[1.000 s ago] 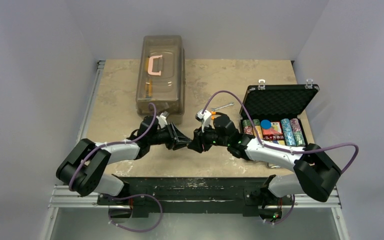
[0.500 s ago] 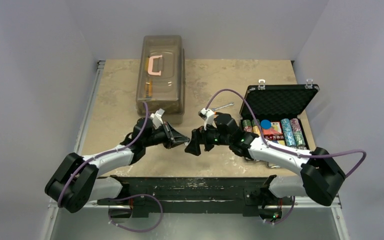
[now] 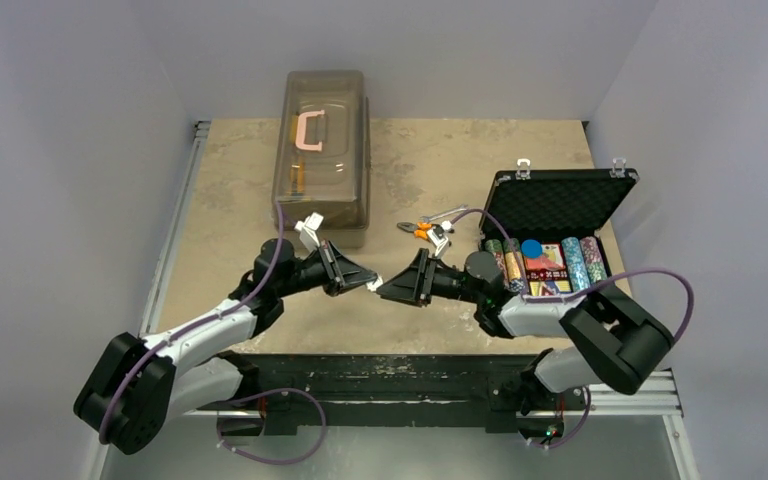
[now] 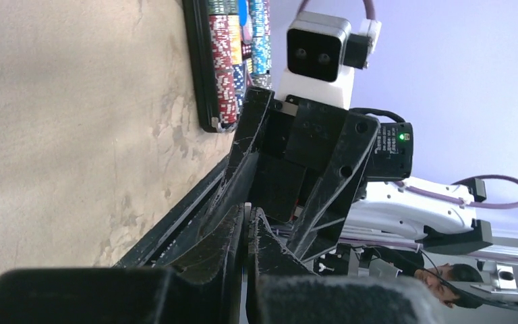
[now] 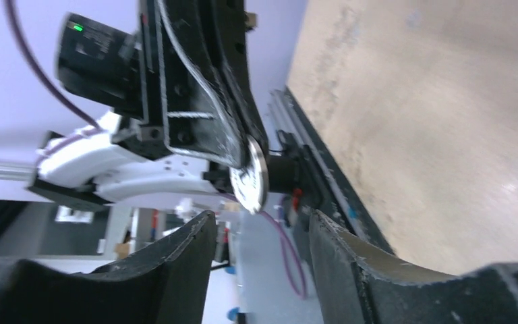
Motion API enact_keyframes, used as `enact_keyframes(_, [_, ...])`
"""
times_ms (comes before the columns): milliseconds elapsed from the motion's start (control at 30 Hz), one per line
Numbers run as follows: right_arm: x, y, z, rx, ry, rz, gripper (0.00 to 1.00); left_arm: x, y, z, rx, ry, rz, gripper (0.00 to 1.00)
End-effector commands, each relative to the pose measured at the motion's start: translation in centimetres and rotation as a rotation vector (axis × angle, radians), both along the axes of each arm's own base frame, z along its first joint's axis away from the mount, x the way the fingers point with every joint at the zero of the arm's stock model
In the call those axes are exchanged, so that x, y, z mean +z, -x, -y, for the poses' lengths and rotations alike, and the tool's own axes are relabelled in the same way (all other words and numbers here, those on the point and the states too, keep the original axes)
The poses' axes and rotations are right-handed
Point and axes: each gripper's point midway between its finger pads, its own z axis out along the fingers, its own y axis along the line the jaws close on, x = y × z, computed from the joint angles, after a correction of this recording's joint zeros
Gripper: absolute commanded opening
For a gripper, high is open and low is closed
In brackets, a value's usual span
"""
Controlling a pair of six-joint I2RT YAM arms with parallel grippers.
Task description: Pack up texas hold em set
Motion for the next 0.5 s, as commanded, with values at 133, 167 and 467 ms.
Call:
enact_keyframes(133, [6.8,-0.7,-0.6,0.009,-0.369,0.016,0.35,0.9,0.3,-0.2,-0.006,0.021,0.051,0.0])
enact_keyframes(167, [6.8,-0.8,-0.7,0.014,-0.384,0.006,0.33,0.9,0.3,-0.2,-0.005,0.022,0.05,0.0])
enact_keyframes(467, [5.0,-0.1,-0.8,0.033,-0.358,-0.018,0.0,0.9,0.3,-0.3,0.002,0.021,0.055,0.0])
